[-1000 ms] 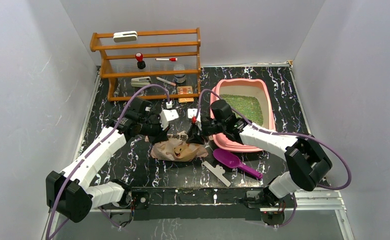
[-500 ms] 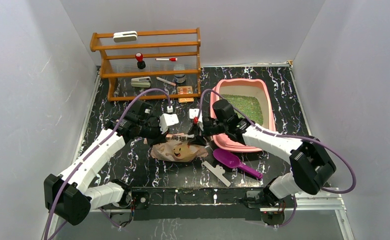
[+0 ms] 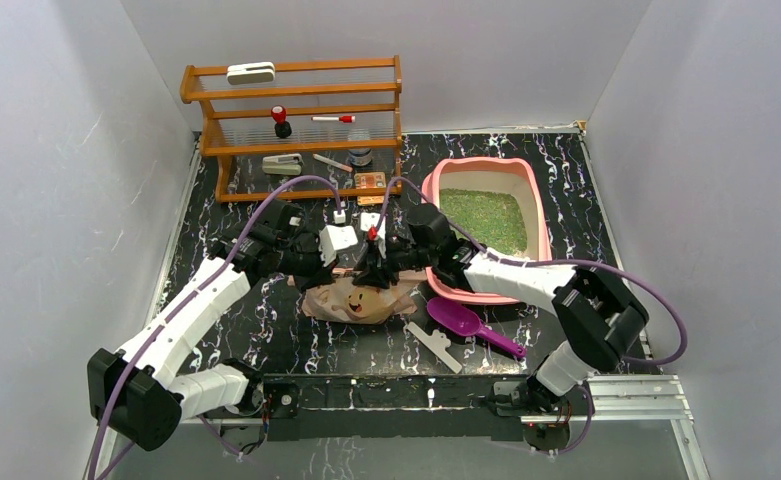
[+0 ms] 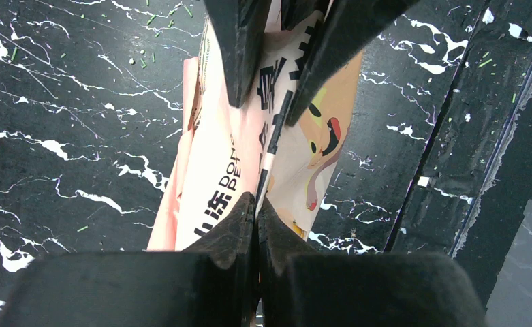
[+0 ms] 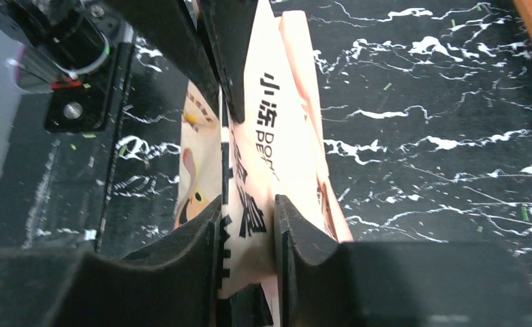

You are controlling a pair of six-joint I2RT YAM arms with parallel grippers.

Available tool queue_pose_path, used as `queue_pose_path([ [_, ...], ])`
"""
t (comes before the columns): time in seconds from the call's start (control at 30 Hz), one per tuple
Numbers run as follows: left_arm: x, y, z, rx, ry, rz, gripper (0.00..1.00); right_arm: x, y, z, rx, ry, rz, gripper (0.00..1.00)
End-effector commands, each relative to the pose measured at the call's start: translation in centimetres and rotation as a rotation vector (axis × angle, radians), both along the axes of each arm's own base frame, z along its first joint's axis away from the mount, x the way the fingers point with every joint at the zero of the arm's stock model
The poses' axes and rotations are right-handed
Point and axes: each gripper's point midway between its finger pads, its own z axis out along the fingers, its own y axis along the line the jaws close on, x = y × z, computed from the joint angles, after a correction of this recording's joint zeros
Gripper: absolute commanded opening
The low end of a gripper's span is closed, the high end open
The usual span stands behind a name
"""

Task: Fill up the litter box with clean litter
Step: Close the cat litter bag at the center of the board.

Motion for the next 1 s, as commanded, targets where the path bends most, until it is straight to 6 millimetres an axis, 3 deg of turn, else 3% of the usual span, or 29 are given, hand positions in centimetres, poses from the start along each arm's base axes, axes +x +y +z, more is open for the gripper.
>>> queue_pose_path([
  [0.0, -0.5, 0.4, 2.0, -0.023, -0.054, 0.003, 0.0, 1.9, -1.8, 0.6, -0.042, -0.196, -0.06, 0.35],
  [0.07, -0.4, 0.4, 1.9, -0.017, -0.056, 0.003, 0.0, 2.4, -2.7, 0.2, -0.086, -0.214, -0.056, 0.4],
  [0.13, -0.3, 0.4, 1.9, -0.016, -0.055, 0.003, 0.0, 2.7, -3.5, 0.6, -0.089, -0.2, -0.062, 0.58],
  [0.17, -0.4, 0.4, 1.9, -0.018, -0.051, 0.003, 0.0, 2.6, -3.9, 0.7, -0.082, -0.196, -0.057, 0.61],
  [0.2, -0.4, 0.3, 1.9, -0.019, -0.048, 0.001, 0.0, 2.6, -4.2, 0.8, -0.078, -0.197, -0.057, 0.58],
  [0.3, -0.5, 0.4, 1.8, -0.017, -0.049, 0.004, 0.0, 2.9, -5.3, 0.3, -0.102, -0.192, -0.076, 0.32],
  [0.33, -0.5, 0.5, 1.8, -0.017, -0.05, 0.006, 0.0, 2.7, -5.8, -0.2, -0.131, -0.181, -0.073, 0.31],
  [0.43, -0.5, 0.5, 1.8, -0.014, -0.05, 0.009, 0.0, 2.5, -7.0, -1.1, -0.17, -0.183, -0.07, 0.39],
  [0.53, -0.5, 0.6, 1.8, -0.014, -0.053, 0.012, 0.0, 2.1, -7.9, -1.3, -0.184, -0.185, -0.075, 0.71],
  [0.57, -0.5, 0.5, 1.9, -0.016, -0.054, 0.011, 0.0, 2.4, -8.1, -0.9, -0.183, -0.199, -0.106, 0.74],
  [0.73, -0.4, 0.4, 1.9, -0.022, -0.048, 0.008, 0.0, 2.7, -9.4, -0.4, -0.179, -0.236, -0.144, 0.69],
  [0.9, -0.5, 0.4, 1.8, -0.022, -0.047, 0.007, 0.0, 2.8, -10.5, -1.5, -0.22, -0.205, -0.153, 0.49],
  [0.97, -0.5, 0.3, 1.9, -0.024, -0.044, 0.006, 0.0, 2.9, -10.6, -1.7, -0.231, -0.205, -0.164, 0.57],
])
